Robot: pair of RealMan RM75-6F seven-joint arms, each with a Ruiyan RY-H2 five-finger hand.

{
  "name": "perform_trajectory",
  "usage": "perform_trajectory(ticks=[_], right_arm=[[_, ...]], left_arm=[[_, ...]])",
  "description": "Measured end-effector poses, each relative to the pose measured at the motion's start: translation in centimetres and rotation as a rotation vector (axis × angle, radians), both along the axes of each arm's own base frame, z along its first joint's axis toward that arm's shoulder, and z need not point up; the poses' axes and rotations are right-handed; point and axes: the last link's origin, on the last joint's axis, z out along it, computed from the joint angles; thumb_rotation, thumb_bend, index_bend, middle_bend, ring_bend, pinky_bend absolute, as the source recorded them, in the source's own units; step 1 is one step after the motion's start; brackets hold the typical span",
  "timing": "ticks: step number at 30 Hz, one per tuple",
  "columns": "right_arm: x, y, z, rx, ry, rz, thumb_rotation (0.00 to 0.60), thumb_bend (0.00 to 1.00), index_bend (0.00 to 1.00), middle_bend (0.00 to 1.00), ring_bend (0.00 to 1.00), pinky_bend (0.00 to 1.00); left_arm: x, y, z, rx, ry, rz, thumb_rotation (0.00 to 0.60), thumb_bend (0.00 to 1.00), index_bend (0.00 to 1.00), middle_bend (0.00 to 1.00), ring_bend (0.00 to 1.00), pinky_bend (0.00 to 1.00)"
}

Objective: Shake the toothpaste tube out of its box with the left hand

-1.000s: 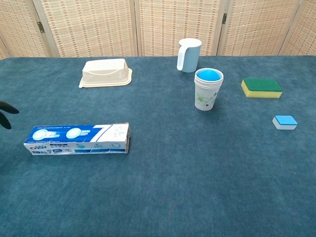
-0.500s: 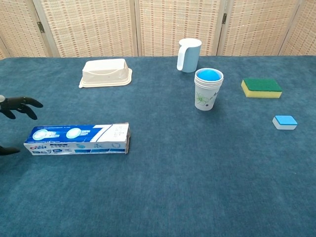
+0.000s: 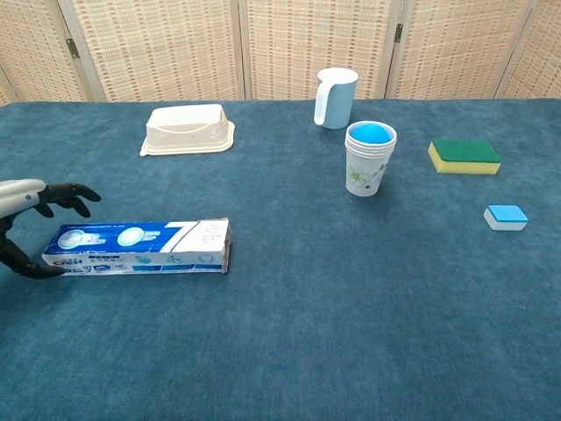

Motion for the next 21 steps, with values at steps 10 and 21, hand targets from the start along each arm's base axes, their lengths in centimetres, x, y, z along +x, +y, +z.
perform_trajectory(ticks=[10, 21], right_arm=[[-0.1, -0.4, -0.3, 0.001, 0.012, -0.017, 0.600, 0.18, 0.00, 0.00, 0.00, 0.00], [-0.1, -0.4, -0.2, -0.008, 0.011, -0.018, 0.600, 0.18, 0.00, 0.00, 0.00, 0.00]], left_arm=[[-0.8, 0.7, 0.2, 0.023, -0.002, 0.012, 0.600, 0.25, 0.18, 0.26, 0.23, 0.24], [-1.1, 0.9, 0.0, 0.024, -0.006, 0.006, 0.600, 0.25, 0.20, 0.31, 0.36, 0.30]])
